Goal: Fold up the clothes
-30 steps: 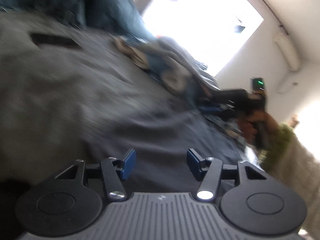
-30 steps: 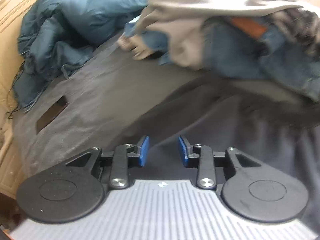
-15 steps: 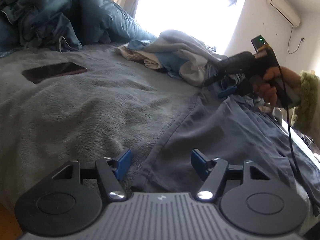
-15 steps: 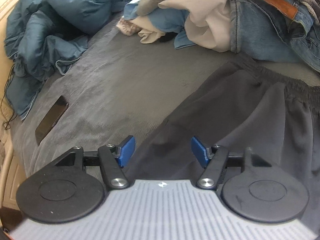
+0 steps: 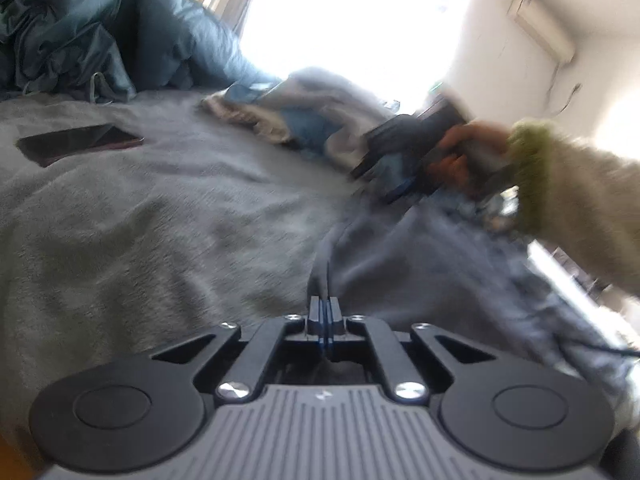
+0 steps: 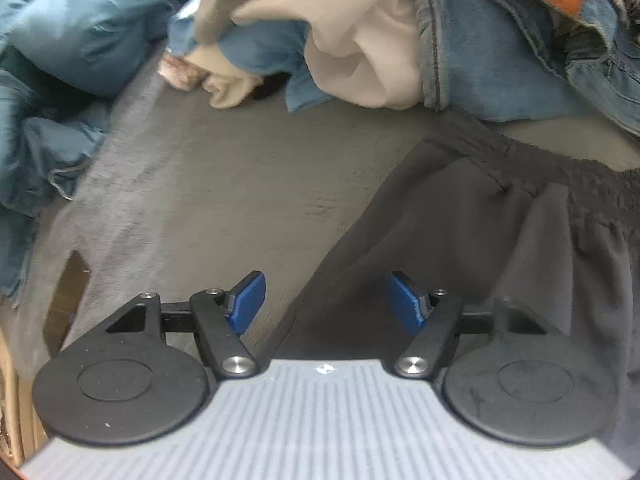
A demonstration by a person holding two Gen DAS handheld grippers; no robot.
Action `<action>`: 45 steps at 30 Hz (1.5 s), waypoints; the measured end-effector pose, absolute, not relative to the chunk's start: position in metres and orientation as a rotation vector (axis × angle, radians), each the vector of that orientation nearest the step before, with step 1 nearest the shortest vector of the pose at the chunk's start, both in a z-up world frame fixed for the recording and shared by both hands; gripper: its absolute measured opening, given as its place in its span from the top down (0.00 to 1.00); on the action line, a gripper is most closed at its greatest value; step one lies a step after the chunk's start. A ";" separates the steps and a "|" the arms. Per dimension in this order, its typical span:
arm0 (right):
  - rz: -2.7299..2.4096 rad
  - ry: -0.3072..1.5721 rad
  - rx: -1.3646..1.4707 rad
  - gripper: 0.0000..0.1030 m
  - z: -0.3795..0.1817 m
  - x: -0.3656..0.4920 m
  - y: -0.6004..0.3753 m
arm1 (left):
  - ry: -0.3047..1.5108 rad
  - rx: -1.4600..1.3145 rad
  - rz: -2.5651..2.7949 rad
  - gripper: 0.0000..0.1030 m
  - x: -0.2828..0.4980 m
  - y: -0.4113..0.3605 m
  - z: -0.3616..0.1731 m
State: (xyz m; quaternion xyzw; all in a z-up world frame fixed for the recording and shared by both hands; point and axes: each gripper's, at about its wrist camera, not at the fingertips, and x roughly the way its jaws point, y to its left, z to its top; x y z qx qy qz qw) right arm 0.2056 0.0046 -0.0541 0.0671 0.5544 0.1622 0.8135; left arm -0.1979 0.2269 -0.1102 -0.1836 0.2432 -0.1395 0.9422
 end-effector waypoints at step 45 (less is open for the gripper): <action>0.490 0.803 0.150 0.98 -0.024 0.139 -0.223 | 0.514 -0.621 -1.151 0.98 -0.118 -0.008 -0.041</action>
